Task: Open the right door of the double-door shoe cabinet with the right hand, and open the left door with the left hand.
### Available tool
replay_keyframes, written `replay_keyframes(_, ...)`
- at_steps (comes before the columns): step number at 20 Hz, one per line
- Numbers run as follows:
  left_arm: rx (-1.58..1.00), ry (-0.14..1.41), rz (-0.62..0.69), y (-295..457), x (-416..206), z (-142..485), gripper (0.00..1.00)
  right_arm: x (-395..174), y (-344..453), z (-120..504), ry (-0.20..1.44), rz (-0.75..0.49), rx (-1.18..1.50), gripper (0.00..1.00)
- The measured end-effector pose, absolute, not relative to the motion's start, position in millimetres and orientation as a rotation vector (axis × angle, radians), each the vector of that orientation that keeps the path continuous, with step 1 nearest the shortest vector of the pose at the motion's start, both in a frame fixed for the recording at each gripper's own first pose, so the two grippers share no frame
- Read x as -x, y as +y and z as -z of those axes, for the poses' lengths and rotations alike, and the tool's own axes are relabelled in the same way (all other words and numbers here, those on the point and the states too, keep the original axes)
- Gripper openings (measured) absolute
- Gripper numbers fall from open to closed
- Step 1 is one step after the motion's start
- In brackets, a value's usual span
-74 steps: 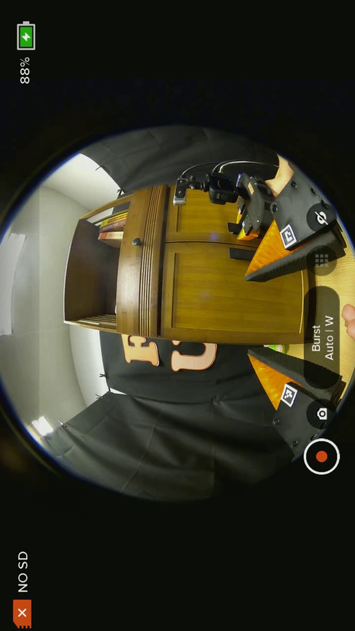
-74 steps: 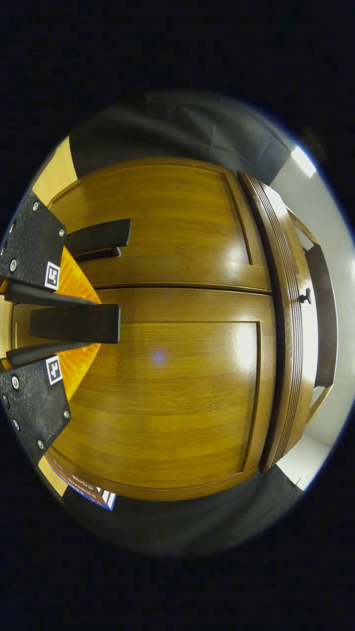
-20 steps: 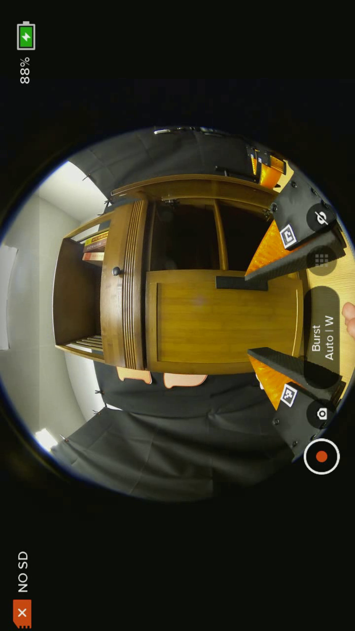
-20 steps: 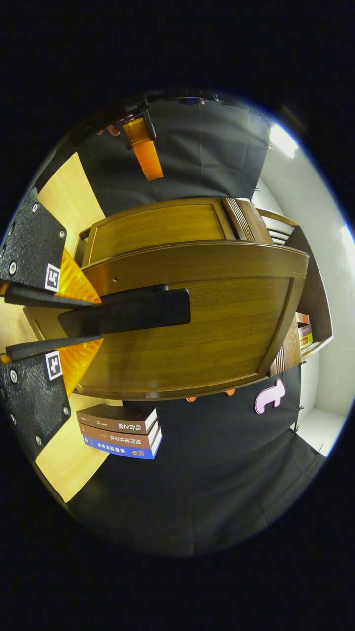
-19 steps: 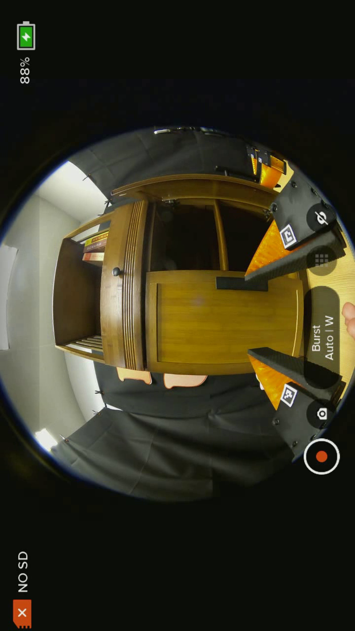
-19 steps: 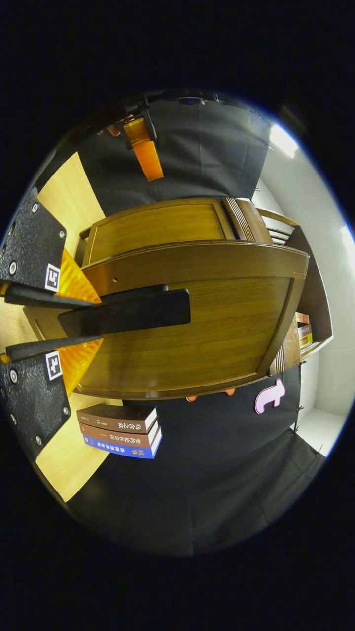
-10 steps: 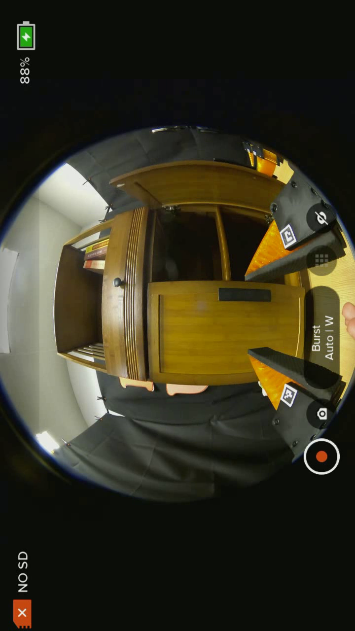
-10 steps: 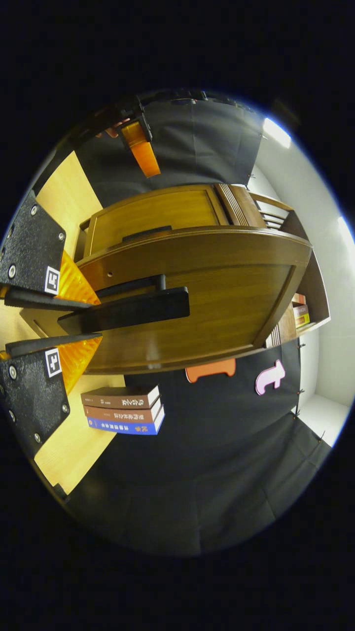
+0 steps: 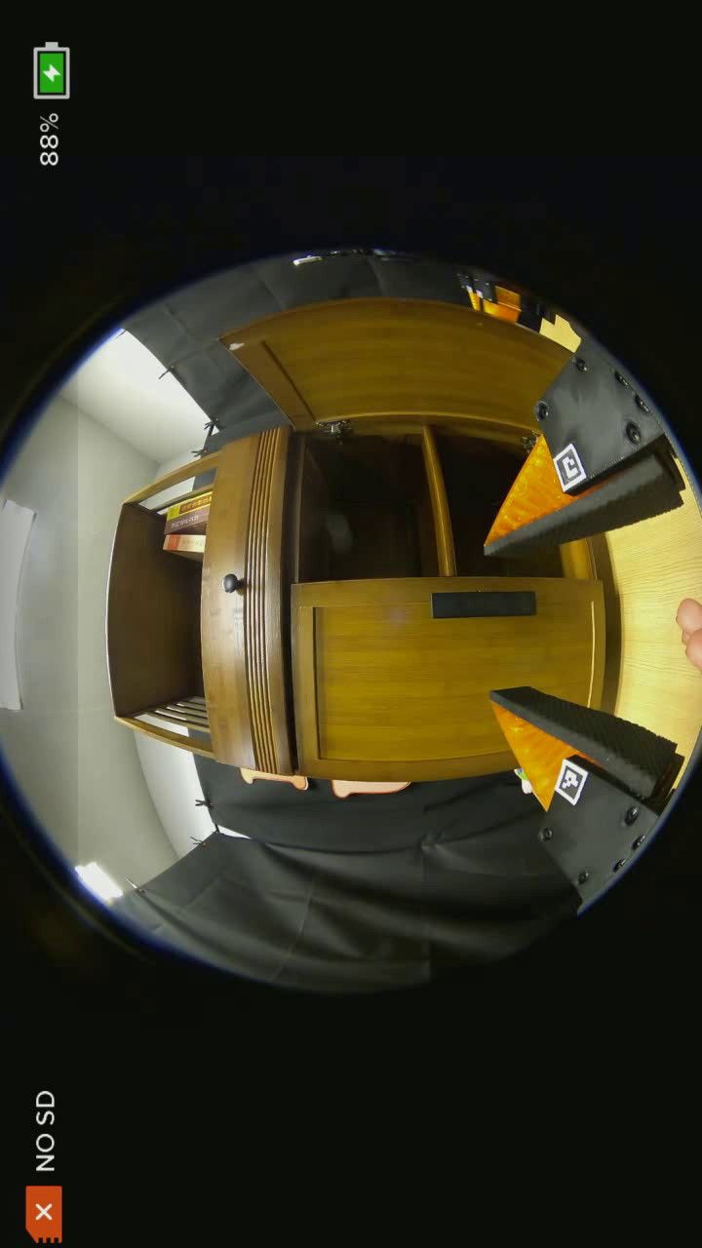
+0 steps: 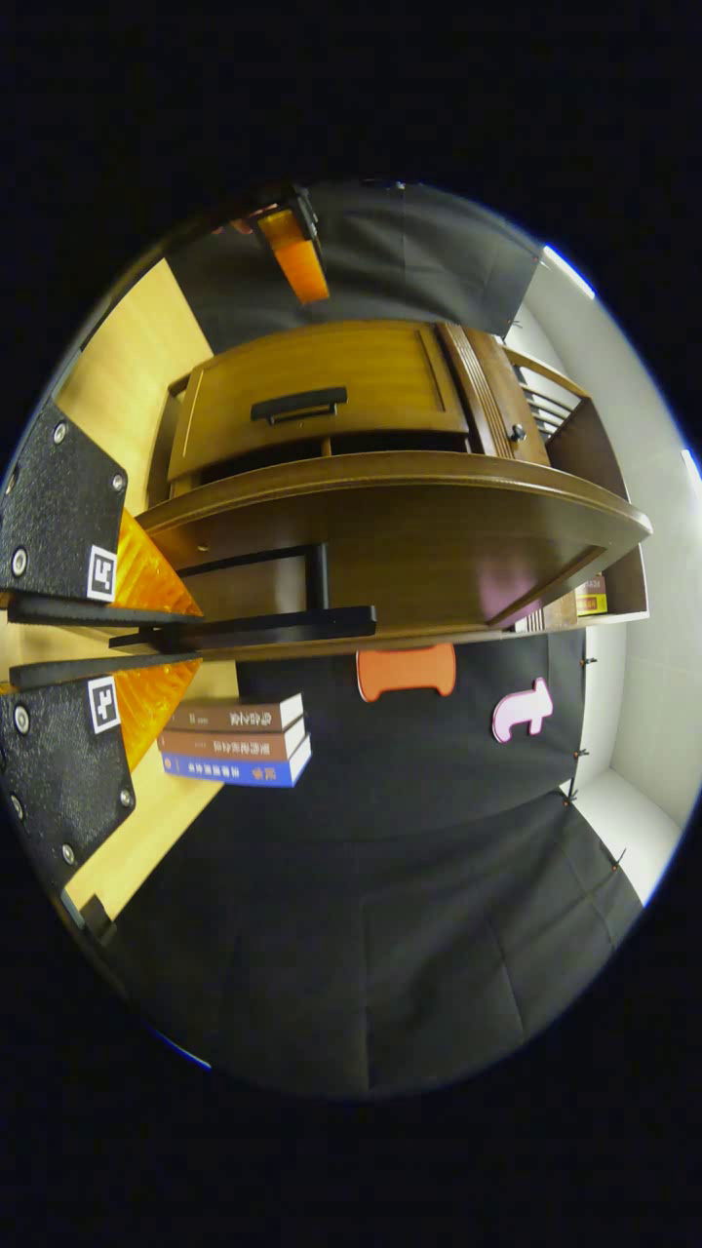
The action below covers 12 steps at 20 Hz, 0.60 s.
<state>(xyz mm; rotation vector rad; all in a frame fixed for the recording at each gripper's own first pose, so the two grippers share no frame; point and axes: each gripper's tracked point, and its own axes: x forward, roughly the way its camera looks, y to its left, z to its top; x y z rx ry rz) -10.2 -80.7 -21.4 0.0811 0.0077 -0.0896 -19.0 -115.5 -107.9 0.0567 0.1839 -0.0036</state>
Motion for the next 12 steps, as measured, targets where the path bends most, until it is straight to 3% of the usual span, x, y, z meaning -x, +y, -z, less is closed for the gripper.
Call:
replay_keyframes(1, -0.079, 0.004, 0.09, -80, 10, 20, 0.81, 18, -122, 108, 0.184, 0.009, -0.06, 0.23)
replay_keyframes(2, -0.073, 0.003, 0.09, -81, 10, 20, 0.81, 18, -128, 108, 0.18, 0.004, -0.061, 0.08)
replay_keyframes(12, -0.041, 0.007, 0.088, -80, 13, 23, 0.81, 7, -170, 110, 0.191, -0.153, -0.106, 0.06)
